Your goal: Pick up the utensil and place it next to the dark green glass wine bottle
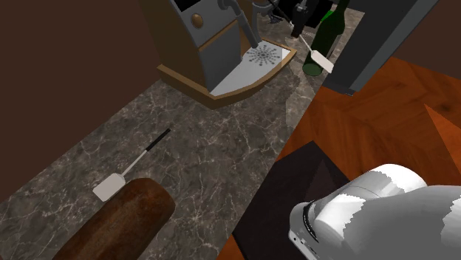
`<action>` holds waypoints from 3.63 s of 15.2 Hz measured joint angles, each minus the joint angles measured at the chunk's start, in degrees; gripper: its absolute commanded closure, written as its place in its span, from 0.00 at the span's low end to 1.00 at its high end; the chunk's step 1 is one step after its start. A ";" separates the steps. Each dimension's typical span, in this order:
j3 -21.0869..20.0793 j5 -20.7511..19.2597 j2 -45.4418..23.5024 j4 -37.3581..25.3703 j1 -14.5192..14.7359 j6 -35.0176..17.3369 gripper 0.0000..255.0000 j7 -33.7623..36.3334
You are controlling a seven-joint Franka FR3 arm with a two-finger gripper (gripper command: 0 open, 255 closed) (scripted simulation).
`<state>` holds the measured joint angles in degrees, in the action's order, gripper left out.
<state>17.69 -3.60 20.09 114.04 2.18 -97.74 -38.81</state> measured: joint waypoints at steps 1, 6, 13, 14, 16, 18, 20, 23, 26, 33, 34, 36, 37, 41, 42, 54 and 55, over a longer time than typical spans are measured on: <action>0.10 -0.04 0.04 0.84 -0.05 -0.80 1.00 -0.09; 0.33 -0.23 0.29 4.97 -0.21 -4.68 1.00 -0.17; 0.68 -0.40 0.24 10.24 -0.37 -10.00 1.00 -0.27; 0.74 -0.41 0.18 10.99 -0.38 -10.82 1.00 -0.29; 0.73 -0.41 0.03 12.36 -0.35 -12.33 1.00 -0.16; 0.94 -0.45 -0.13 13.80 -0.43 -13.93 1.00 -0.34; 1.07 -0.49 -0.29 15.43 -0.48 -15.71 1.00 -0.39; 1.35 -0.42 -0.91 16.87 -0.51 -17.76 1.00 -0.65; 1.52 -0.37 -1.47 19.01 -0.49 -20.43 1.00 -0.70; 2.20 -0.06 -3.38 22.78 -0.49 -26.05 1.00 -1.34; 2.26 -0.01 -3.60 23.35 -0.48 -26.84 1.00 -1.40; 2.37 0.18 -4.36 24.19 -0.38 -28.40 1.00 -1.49; 2.51 0.32 -4.85 24.63 -0.35 -29.31 1.00 -1.68; 3.00 0.83 -6.60 26.31 -0.27 -32.69 1.00 -2.37; 3.12 1.01 -7.05 26.56 -0.23 -33.47 1.00 -2.62; 3.61 2.20 -9.92 28.52 0.10 -38.60 1.00 -3.59; 3.62 2.24 -10.00 28.53 0.11 -38.68 0.00 -3.62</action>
<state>21.30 -1.36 10.09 142.57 2.29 -136.41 -42.43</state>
